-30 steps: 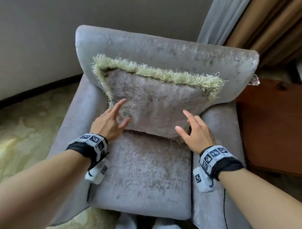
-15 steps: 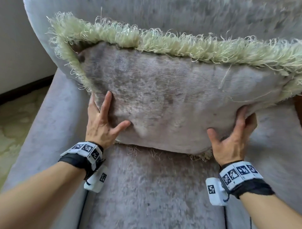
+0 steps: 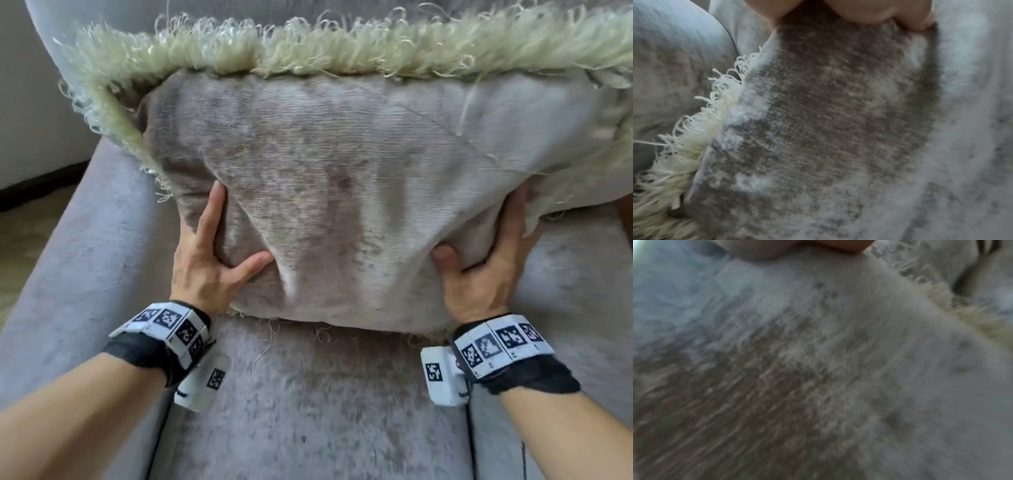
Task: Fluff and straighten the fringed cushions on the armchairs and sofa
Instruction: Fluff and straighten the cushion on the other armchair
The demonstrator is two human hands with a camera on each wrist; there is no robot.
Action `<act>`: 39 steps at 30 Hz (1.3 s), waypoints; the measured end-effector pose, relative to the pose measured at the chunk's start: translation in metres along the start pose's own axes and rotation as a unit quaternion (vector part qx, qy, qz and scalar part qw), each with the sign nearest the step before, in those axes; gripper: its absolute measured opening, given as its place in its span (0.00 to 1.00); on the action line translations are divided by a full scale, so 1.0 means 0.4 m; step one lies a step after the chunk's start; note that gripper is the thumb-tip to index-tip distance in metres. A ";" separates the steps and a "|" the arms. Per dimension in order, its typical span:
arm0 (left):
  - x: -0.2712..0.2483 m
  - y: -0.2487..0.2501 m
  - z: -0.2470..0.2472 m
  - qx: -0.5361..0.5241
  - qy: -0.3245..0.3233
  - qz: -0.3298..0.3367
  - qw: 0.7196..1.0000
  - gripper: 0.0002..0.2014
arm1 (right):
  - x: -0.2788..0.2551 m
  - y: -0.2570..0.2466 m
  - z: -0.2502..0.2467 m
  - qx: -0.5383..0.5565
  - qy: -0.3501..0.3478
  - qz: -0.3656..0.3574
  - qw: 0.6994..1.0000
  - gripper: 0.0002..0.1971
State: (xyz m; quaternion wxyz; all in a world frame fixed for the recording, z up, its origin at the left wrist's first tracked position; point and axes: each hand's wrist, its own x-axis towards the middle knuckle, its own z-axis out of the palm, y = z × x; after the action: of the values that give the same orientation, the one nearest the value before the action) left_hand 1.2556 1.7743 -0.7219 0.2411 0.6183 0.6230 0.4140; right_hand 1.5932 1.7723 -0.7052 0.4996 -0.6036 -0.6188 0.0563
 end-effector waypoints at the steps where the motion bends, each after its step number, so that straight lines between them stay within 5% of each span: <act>1: -0.013 0.007 -0.008 -0.007 0.005 -0.004 1.000 0.50 | 0.015 -0.023 -0.012 -0.003 -0.006 -0.018 1.000 0.54; 11: -0.138 0.036 0.032 -0.131 0.114 -0.144 0.974 0.50 | 0.239 -0.215 -0.074 -0.079 -0.143 -0.130 0.978 0.48; 18: -0.170 -0.009 0.136 -0.154 0.154 -0.205 0.954 0.49 | 0.270 -0.199 -0.016 -0.118 -0.220 -0.146 0.957 0.47; 28: -0.134 -0.046 0.203 -0.162 0.197 -0.237 0.937 0.42 | 0.256 -0.135 0.022 -0.101 -0.220 -0.133 0.961 0.46; 39: -0.144 -0.033 0.176 -0.134 0.166 -0.255 0.943 0.43 | 0.248 -0.129 0.010 -0.110 -0.229 -0.128 0.959 0.45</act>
State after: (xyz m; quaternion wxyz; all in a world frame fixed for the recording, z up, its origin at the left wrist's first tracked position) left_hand 1.3120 1.7353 -0.7830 0.3123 0.3232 0.7295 0.5155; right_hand 1.5776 1.8405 -0.6178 0.2783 -0.5414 -0.7911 0.0598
